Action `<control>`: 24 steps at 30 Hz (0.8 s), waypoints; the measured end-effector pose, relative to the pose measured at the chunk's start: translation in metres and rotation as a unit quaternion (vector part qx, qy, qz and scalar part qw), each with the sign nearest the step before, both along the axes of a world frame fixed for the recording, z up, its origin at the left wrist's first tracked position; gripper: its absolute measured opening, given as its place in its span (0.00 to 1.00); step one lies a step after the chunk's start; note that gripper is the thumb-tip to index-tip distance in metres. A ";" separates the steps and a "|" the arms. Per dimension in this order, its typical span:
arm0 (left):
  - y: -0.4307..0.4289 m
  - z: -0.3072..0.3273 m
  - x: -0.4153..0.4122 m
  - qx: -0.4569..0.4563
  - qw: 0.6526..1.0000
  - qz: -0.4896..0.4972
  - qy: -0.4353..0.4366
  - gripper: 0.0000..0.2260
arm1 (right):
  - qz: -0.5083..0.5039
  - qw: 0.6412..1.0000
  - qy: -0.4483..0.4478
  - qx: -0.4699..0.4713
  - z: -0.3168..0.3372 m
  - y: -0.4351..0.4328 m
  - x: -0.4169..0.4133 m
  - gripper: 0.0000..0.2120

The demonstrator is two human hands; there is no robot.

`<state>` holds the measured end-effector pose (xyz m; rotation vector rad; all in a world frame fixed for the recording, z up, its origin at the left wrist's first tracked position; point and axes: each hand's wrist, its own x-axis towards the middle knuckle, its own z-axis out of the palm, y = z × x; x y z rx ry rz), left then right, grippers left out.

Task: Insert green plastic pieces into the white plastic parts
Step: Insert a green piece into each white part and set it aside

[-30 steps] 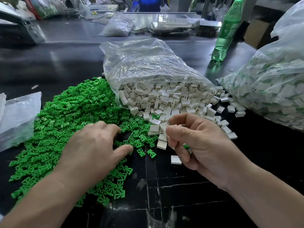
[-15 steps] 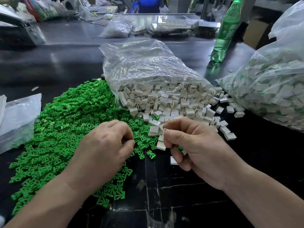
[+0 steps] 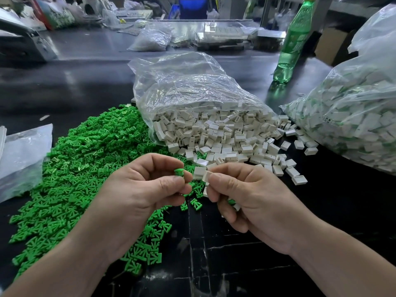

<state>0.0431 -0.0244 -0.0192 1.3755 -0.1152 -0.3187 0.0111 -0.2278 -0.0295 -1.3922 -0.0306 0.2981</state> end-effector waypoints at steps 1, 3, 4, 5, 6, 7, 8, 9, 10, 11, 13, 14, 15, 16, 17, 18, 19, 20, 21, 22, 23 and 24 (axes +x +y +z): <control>0.000 0.000 0.000 -0.003 1.000 0.002 0.000 0.11 | 0.004 1.000 -0.003 -0.004 0.001 0.000 0.000 0.06; 0.001 -0.002 0.000 0.012 1.000 0.009 -0.008 0.11 | 0.006 1.000 -0.005 -0.005 0.002 0.000 -0.001 0.08; 0.002 -0.003 0.001 0.029 0.999 0.013 -0.014 0.11 | 0.004 1.000 -0.006 -0.006 0.002 0.000 -0.001 0.08; 0.003 -0.003 0.001 0.043 0.999 0.016 -0.017 0.11 | 0.004 1.000 -0.008 -0.009 0.002 0.000 -0.001 0.08; 0.004 -0.003 0.000 0.048 0.999 0.013 -0.017 0.10 | 0.004 1.000 -0.012 -0.014 0.002 0.000 -0.002 0.08; 0.004 -0.003 0.000 0.042 0.999 0.007 -0.014 0.08 | 0.005 1.000 -0.017 -0.019 0.001 0.001 -0.002 0.08; 0.003 -0.003 -0.002 0.030 0.999 -0.002 -0.013 0.06 | 0.006 0.999 -0.023 -0.026 0.001 0.002 -0.002 0.08; 0.001 -0.003 -0.003 0.019 1.000 -0.011 -0.011 0.04 | 0.008 0.999 -0.030 -0.037 0.000 0.003 -0.003 0.08; -0.001 -0.003 -0.005 0.009 1.000 -0.019 -0.010 0.01 | 0.010 0.998 -0.039 -0.050 -0.001 0.004 -0.004 0.09; -0.003 -0.003 -0.007 0.002 1.000 -0.026 -0.008 0.00 | 0.011 0.997 -0.046 -0.063 -0.002 0.004 -0.004 0.10; -0.006 -0.004 -0.009 -0.003 0.999 -0.036 -0.013 0.02 | 0.012 0.995 -0.055 -0.076 -0.003 0.004 -0.005 0.12; -0.007 -0.004 -0.010 -0.001 0.999 -0.037 -0.019 0.03 | 0.011 0.995 -0.057 -0.075 -0.004 0.004 -0.005 0.12; -0.007 -0.004 -0.011 0.002 0.999 -0.035 -0.024 0.05 | 0.009 0.996 -0.059 -0.073 -0.004 0.004 -0.005 0.12; -0.007 -0.004 -0.012 0.005 0.999 -0.032 -0.029 0.07 | 0.007 0.995 -0.062 -0.073 -0.005 0.004 -0.005 0.12; -0.007 -0.004 -0.012 0.008 0.999 -0.029 -0.035 0.07 | 0.006 0.995 -0.067 -0.078 -0.005 0.004 -0.004 0.12; -0.007 -0.005 -0.013 0.014 0.999 -0.025 -0.043 0.08 | 0.005 0.994 -0.073 -0.083 -0.005 0.004 -0.004 0.11; -0.008 -0.005 -0.014 0.021 0.998 -0.023 -0.051 0.08 | 0.003 0.993 -0.079 -0.086 -0.005 0.004 -0.005 0.10; -0.008 -0.006 -0.015 0.029 0.998 -0.021 -0.058 0.09 | 0.001 0.993 -0.084 -0.085 -0.005 0.003 -0.005 0.09; -0.009 -0.006 -0.016 0.035 0.997 -0.020 -0.064 0.09 | 0.000 0.992 -0.090 -0.083 -0.004 0.003 -0.005 0.08; -0.010 -0.007 -0.017 0.041 0.997 -0.018 -0.067 0.09 | 0.000 0.992 -0.096 -0.081 -0.004 0.003 -0.006 0.07; -0.010 -0.007 -0.017 0.043 0.997 -0.015 -0.068 0.08 | 0.000 0.991 -0.104 -0.079 -0.003 0.003 -0.006 0.08; -0.011 -0.008 -0.017 0.043 0.997 -0.012 -0.068 0.06 | 0.002 0.990 -0.114 -0.078 -0.003 0.003 -0.006 0.08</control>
